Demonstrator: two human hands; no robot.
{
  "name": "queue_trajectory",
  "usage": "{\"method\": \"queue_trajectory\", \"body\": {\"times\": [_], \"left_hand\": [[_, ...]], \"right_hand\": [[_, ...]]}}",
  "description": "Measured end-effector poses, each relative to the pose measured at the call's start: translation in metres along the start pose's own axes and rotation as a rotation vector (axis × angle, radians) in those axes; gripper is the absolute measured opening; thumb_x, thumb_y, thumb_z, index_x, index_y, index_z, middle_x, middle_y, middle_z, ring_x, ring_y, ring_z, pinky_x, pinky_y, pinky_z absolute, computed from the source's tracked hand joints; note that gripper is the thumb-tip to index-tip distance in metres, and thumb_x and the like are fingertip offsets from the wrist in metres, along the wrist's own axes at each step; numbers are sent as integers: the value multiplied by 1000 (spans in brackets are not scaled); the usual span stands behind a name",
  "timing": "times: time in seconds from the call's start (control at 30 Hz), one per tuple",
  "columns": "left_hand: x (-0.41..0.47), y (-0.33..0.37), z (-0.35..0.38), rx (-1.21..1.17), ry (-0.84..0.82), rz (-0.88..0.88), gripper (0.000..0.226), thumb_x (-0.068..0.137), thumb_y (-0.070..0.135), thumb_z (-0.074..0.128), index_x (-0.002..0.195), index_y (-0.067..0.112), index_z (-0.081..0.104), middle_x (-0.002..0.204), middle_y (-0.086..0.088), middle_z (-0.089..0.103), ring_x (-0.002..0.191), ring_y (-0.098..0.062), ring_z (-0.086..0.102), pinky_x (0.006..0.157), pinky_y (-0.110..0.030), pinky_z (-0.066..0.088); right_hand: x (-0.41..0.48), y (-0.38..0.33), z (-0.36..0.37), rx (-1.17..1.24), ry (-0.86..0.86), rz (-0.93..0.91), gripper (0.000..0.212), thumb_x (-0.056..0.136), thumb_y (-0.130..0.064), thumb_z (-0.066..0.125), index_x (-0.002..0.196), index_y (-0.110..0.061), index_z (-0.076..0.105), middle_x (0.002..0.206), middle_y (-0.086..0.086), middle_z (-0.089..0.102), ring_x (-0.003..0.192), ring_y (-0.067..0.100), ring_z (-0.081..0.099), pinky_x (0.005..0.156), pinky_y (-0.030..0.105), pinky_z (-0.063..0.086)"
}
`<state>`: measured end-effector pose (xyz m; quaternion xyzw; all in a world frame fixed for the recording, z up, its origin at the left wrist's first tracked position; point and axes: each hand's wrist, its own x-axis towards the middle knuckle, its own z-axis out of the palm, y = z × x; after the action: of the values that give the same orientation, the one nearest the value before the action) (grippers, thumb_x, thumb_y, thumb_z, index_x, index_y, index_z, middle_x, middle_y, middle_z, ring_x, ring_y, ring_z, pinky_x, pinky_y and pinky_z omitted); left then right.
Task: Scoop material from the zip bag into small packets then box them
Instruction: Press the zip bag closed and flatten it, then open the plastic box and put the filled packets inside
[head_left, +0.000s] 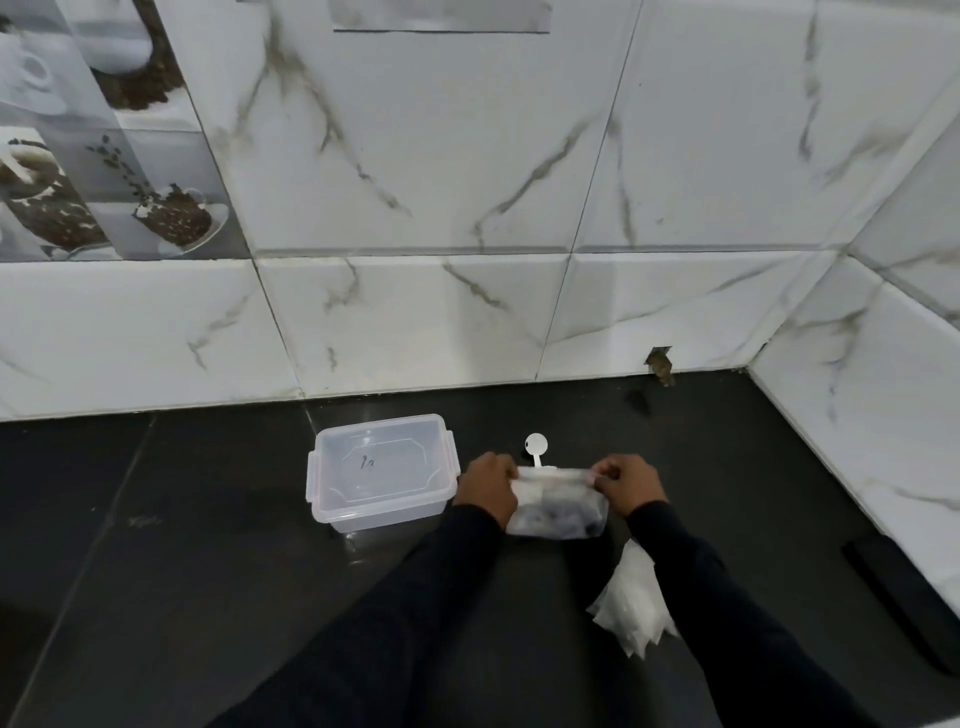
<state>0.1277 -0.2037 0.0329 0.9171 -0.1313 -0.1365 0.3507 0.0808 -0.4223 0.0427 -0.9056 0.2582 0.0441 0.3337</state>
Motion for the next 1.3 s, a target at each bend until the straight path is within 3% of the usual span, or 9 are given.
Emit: {"method": "queue_trajectory", "body": {"times": [0.2,0.33,0.57,0.7,0.77,0.87,1.0,1.13,1.3], "left_hand": [[41,15,18,-127,-119,-169,43,83,7,51,123,15,63,135,-7,58,124,-25,55,108,-30,41],[52,21,22,-147,-151,-175,44,86,6,54,131,7,57,139,-11,52,128,-26,51,103,-24,38],[32,15,4,-137,-78,-87,44,83,25,65,125,14,61,125,-9,53,110,-24,60,97,-27,45],[-2,-13,-46,-291,299,9,19,84,9,66,103,11,69,106,-3,61,84,-13,63,83,-23,53],[-19,-45,-80,-280,524,-54,12,85,6,63,95,12,68,100,-2,62,80,-13,62,79,-25,54],[-38,-101,-127,-179,712,-311,9,83,11,64,92,11,67,97,-6,61,84,-20,57,84,-32,48],[-50,-166,-156,-431,478,-681,5,77,19,72,77,14,72,89,-9,73,86,-32,68,84,-41,57],[-58,-172,-158,-821,306,-651,17,85,3,69,69,2,65,67,-19,64,48,-21,60,42,-23,51],[-63,-170,-163,-955,241,-691,10,88,-3,59,86,0,68,68,-13,62,55,-18,55,49,-24,48]], "right_hand": [[47,15,-5,-47,-39,55,12,86,-15,68,76,-22,69,85,4,69,84,20,65,74,23,43],[66,23,3,-37,-9,85,15,87,-14,62,95,-15,75,100,9,74,101,28,67,82,24,47],[52,2,18,-299,158,118,38,90,-30,58,127,-27,57,136,8,43,127,34,38,104,56,33],[29,-42,40,-141,354,-194,29,89,-28,63,117,-19,65,119,8,55,109,31,52,93,47,45],[12,-70,58,121,268,-318,16,88,-22,68,101,-13,71,102,6,63,95,23,60,89,38,51],[-6,-107,86,313,10,-247,11,85,-23,71,88,-13,74,85,-1,70,82,12,63,80,27,51],[-10,-136,119,376,-116,-61,16,83,-17,70,67,-14,69,73,5,71,72,22,66,74,33,55],[-3,-142,121,477,-146,62,24,81,-14,75,59,-12,65,64,11,66,60,25,60,62,34,51],[-16,-148,111,627,-278,184,20,83,2,68,65,-1,58,59,13,53,43,17,46,40,22,40]]}}
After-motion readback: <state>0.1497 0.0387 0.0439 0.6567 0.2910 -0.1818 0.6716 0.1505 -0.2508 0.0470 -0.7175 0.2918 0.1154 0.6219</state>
